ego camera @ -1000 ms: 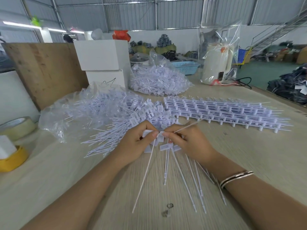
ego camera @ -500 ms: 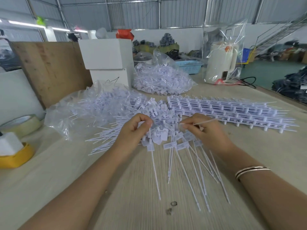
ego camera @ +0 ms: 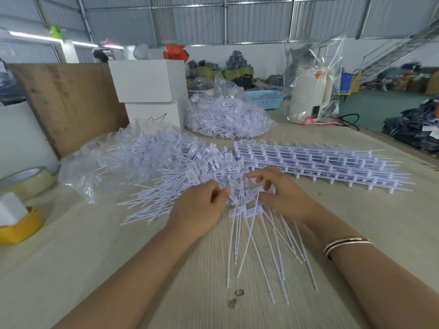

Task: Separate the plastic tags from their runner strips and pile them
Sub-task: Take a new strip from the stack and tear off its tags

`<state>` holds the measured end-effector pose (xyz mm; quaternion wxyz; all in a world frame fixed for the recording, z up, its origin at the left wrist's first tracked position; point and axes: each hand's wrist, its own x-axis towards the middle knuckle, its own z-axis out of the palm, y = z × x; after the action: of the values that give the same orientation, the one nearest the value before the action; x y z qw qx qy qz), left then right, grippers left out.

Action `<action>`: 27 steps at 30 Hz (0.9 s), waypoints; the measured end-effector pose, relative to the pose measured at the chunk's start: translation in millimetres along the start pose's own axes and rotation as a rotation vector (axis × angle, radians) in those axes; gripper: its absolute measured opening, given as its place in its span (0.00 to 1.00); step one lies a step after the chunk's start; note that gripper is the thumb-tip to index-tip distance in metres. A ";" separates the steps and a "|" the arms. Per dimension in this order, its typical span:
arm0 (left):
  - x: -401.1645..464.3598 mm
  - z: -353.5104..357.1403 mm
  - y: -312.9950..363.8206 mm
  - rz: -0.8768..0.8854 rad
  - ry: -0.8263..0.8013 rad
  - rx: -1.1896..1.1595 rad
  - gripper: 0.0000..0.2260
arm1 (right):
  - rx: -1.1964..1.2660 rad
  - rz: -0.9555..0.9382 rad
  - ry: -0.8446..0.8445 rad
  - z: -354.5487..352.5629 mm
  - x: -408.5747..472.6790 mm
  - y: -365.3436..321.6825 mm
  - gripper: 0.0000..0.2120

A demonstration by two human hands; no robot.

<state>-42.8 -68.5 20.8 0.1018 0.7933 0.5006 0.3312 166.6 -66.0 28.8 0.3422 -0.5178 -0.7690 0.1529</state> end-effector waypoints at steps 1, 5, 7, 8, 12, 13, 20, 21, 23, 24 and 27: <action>-4.4 -1.0 2.9 -0.050 -0.104 0.069 0.22 | 0.016 0.032 -0.007 -1.7 0.0 0.8 0.23; -15.3 3.8 11.9 -0.130 -0.279 0.188 0.26 | -0.078 0.162 0.050 -2.8 -2.4 5.7 0.14; -14.2 5.0 14.1 -0.138 -0.269 0.196 0.25 | -0.063 0.243 0.150 -10.8 -2.5 5.9 0.11; -13.4 5.6 14.3 -0.142 -0.271 0.181 0.25 | -0.070 0.288 0.185 -17.8 -3.4 6.1 0.08; -17.4 10.1 19.2 -0.175 -0.283 0.103 0.27 | -0.396 0.568 -0.175 -45.8 -19.3 5.3 0.14; -17.2 11.7 21.7 -0.182 -0.285 0.103 0.28 | -0.430 0.617 -0.313 -47.1 -23.2 1.8 0.16; -3.9 14.9 45.0 -0.173 -0.471 0.133 0.27 | -0.097 0.436 -0.558 -15.4 -23.8 -38.8 0.13; -1.9 13.7 46.9 -0.168 -0.510 0.154 0.26 | -0.117 0.375 -0.552 -7.8 -23.9 -43.1 0.13; 0.9 11.1 48.1 -0.149 -0.575 0.236 0.25 | -0.079 0.330 -0.520 0.0 -23.8 -45.9 0.12; 2.3 10.3 47.6 -0.143 -0.587 0.277 0.24 | -0.018 0.340 -0.505 -1.2 -23.6 -46.8 0.12; 2.4 10.3 43.5 -0.170 -0.552 0.347 0.13 | 0.112 0.377 -0.296 -13.6 -21.7 -41.9 0.16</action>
<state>-4.0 -85.4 35.5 0.1243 0.8139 0.5675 0.0041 151.9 -104.6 55.3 0.2191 -0.6044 -0.6909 0.3306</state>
